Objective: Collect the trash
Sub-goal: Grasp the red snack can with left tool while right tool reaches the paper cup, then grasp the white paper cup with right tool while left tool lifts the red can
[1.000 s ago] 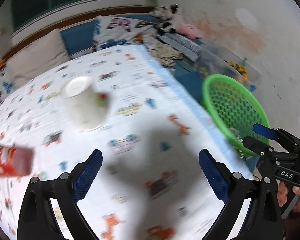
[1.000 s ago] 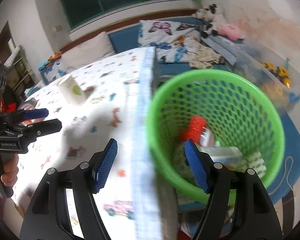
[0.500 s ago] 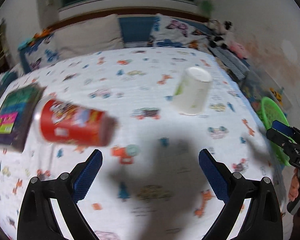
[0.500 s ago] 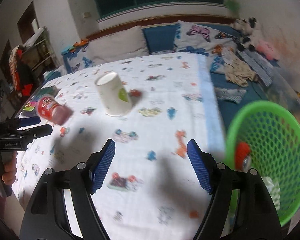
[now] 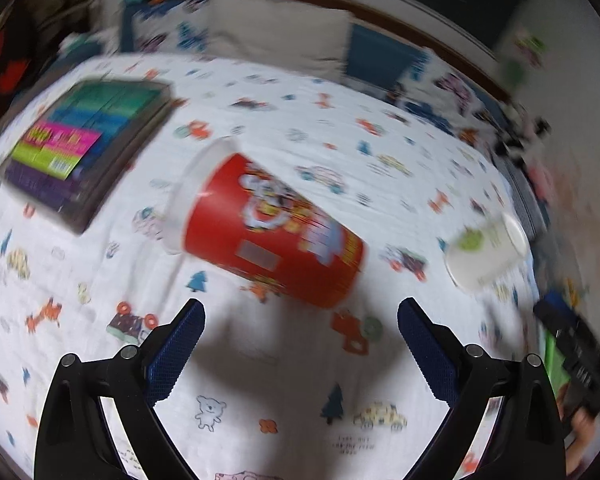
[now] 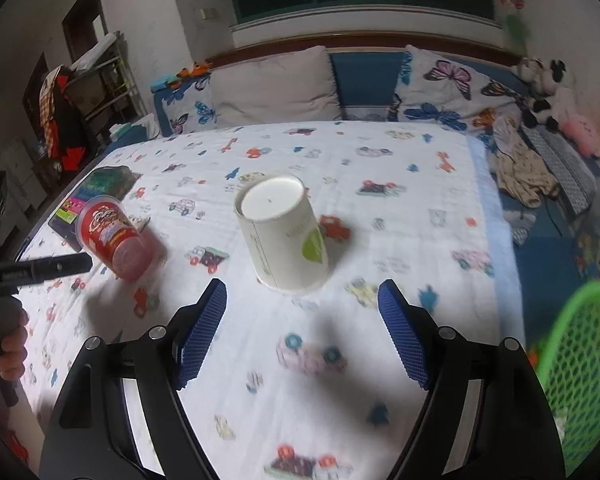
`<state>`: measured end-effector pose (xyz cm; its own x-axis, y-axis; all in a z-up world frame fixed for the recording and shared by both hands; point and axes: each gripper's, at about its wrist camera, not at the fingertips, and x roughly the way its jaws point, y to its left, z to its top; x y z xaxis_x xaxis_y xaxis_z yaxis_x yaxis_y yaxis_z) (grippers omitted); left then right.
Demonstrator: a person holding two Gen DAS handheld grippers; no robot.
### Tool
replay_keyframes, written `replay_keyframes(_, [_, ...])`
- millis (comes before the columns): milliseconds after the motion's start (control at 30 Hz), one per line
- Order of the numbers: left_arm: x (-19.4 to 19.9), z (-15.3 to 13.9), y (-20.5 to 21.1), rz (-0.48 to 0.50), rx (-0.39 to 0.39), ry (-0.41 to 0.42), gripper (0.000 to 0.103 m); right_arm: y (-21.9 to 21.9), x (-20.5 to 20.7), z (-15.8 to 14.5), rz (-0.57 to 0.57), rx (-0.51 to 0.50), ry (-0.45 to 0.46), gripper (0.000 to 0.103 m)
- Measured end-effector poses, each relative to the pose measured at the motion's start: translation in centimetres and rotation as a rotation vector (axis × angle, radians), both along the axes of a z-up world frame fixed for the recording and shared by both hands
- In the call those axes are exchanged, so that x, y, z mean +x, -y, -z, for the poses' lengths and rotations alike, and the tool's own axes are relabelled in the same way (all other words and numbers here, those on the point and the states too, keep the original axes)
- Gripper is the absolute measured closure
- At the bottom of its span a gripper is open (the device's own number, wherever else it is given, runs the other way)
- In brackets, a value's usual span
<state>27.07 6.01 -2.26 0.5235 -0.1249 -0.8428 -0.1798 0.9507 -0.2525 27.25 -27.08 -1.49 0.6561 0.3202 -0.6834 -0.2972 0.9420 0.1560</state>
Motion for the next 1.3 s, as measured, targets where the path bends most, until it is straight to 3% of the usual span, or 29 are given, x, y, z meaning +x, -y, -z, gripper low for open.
replay_keyframes(367, [2.9,1.3,-2.5,-0.252,-0.121,-0.071,0.009,-1.8,4.1,1.1,-0.032,-0.015,-0.009,0.023])
replay_keyframes(767, [5.7,2.5,-3.3,-0.397,-0.174,-0.120,0.009,-2.7,6.4,2.1,-0.056,0.004,-0.024,0.021])
replay_keyframes(1033, [7.2,4.3,-3.7,-0.428,-0.202,-0.160,0.009,-3.1,7.9,3.2,-0.039,0.006,-0.043,0.022])
replay_keyframes(1100, [7.4,4.4,-3.5,-0.413,-0.194,-0.158,0.009,-3.2,8.1,3.4,-0.037,0.005,-0.048,0.031])
replay_keyframes(1167, [7.6,4.2,-3.1,-0.381,-0.188,-0.144,0.016,-3.2,8.1,3.6,-0.042,0.015,-0.056,0.038])
replay_keyframes(1300, [7.7,3.9,-2.6,-0.328,-0.181,-0.124,0.024,-3.3,7.4,3.4,-0.041,-0.002,-0.036,0.039])
